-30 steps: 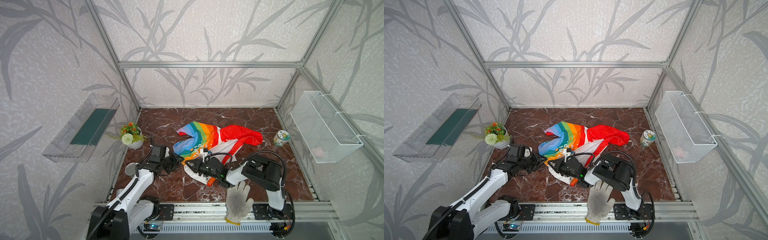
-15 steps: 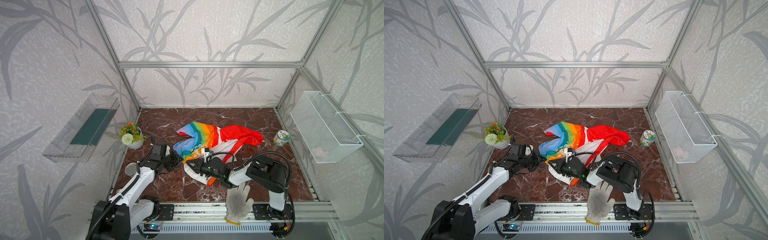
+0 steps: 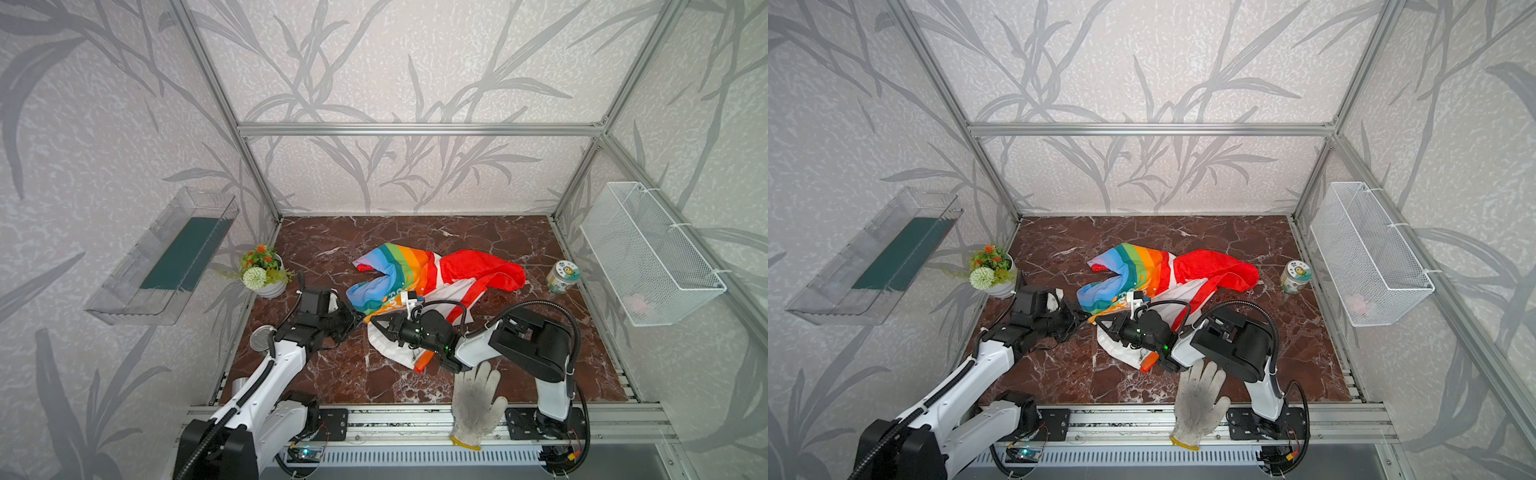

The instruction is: Zip up the jacket

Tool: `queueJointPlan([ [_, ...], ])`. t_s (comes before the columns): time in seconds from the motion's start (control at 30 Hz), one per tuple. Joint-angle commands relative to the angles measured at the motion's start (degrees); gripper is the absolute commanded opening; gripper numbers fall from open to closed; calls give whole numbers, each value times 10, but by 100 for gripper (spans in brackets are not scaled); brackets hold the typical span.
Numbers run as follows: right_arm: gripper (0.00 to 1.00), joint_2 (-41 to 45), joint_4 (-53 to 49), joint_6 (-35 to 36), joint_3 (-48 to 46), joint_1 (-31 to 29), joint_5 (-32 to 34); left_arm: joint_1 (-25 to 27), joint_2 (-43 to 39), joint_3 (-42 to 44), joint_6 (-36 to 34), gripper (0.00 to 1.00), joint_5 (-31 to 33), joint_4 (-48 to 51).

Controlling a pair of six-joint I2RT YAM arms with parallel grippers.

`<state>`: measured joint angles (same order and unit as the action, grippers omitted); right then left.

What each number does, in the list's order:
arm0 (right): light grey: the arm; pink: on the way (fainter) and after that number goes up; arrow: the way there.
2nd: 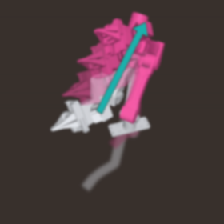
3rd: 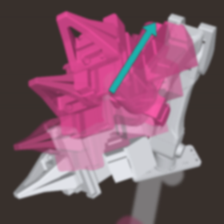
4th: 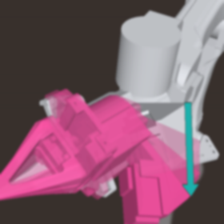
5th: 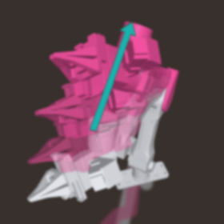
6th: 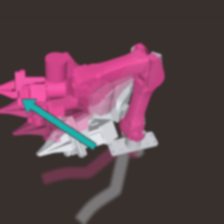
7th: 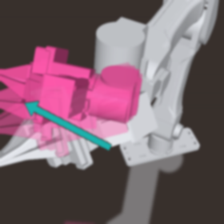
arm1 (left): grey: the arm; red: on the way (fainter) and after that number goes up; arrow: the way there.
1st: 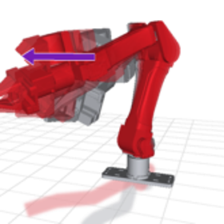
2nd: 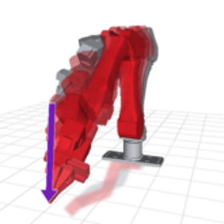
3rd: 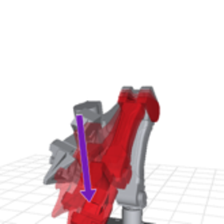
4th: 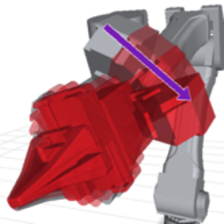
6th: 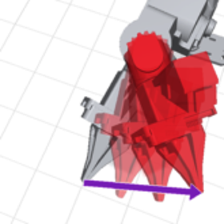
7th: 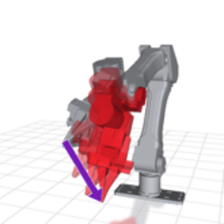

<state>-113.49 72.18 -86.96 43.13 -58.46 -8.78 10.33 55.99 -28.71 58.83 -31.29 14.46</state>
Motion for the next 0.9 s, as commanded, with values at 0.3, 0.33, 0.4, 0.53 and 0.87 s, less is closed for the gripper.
queueJointPlan([
  [0.3, 0, -29, -22, -2, 41, 23, -45, -2, 11, -20, 0, 0, -46, -23],
  [0.33, 0, -33, -22, -5, 42, 23, -48, -1, 9, -20, 1, 0, -43, -21],
  [0.4, 0, -39, -23, -9, 44, 23, -51, -2, 6, -20, 4, 0, -38, -22],
  [0.53, 0, -45, -20, -15, 46, 23, -56, -2, 0, -17, 13, 3, -35, -29],
  [0.87, 0, -47, -17, -18, 41, 23, -59, -3, -5, -8, 26, 19, -25, -48],
])
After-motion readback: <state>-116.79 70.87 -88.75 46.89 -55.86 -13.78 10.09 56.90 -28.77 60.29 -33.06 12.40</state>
